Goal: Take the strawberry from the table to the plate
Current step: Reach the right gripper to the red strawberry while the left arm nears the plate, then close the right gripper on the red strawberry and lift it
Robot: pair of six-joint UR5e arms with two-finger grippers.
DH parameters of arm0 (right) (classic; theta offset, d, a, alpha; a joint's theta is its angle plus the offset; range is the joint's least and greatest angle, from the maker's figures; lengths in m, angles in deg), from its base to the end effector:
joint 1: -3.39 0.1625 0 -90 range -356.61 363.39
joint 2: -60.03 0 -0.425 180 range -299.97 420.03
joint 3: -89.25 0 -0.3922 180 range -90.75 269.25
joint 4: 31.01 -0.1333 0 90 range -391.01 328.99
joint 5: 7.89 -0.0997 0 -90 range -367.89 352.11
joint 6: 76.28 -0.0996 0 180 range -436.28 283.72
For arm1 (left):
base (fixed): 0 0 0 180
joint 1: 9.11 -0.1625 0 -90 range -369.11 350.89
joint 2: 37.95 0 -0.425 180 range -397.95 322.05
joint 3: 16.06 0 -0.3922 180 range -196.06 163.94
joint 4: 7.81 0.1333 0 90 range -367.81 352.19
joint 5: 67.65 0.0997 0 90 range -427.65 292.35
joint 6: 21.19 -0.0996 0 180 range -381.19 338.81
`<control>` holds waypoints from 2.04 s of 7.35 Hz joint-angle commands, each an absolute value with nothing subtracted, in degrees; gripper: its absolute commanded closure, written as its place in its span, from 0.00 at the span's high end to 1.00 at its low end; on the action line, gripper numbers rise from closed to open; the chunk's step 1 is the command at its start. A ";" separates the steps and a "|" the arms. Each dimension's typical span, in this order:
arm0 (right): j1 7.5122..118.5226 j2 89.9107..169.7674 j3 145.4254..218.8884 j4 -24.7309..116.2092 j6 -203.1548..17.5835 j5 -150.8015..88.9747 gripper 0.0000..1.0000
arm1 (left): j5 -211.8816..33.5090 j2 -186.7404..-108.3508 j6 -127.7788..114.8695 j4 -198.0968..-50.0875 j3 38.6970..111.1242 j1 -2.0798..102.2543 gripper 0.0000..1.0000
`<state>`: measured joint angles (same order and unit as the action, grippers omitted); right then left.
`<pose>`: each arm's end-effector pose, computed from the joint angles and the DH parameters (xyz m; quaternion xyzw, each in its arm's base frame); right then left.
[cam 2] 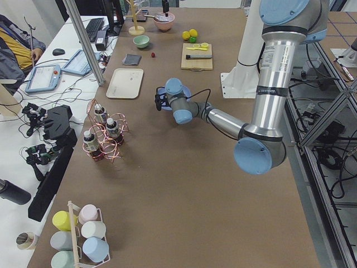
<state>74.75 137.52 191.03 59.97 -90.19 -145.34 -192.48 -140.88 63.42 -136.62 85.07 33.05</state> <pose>-0.1247 -0.5571 0.4385 0.0671 -0.4301 -0.1182 0.8925 0.3723 -0.4402 0.3654 -0.0331 0.5583 -0.1087 0.8218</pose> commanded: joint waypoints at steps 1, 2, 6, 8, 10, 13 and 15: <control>66.87 129.77 187.01 59.26 -98.50 -140.10 1.00 | -181.34 -154.79 70.12 -122.05 85.19 23.96 0.00; 64.84 128.86 182.63 52.82 -101.04 -137.99 0.99 | -176.16 -155.63 70.22 -121.11 84.84 19.59 0.00; 56.48 121.94 169.61 37.99 -114.34 -129.90 0.93 | -174.00 -155.72 71.89 -121.28 84.40 16.91 0.00; 55.51 120.50 166.34 37.46 -114.17 -127.88 0.90 | -171.30 -155.72 73.02 -121.28 84.57 14.64 0.00; 55.33 117.88 162.40 36.93 -114.08 -126.29 0.87 | -170.75 -155.72 74.09 -121.37 84.75 13.57 0.00; 54.72 116.81 160.62 36.93 -114.08 -125.93 0.76 | -170.66 -155.81 73.91 -121.28 85.10 13.57 0.76; 54.54 116.81 160.44 36.93 -114.16 -125.84 0.55 | -170.66 -156.16 73.91 -121.11 85.45 13.65 0.85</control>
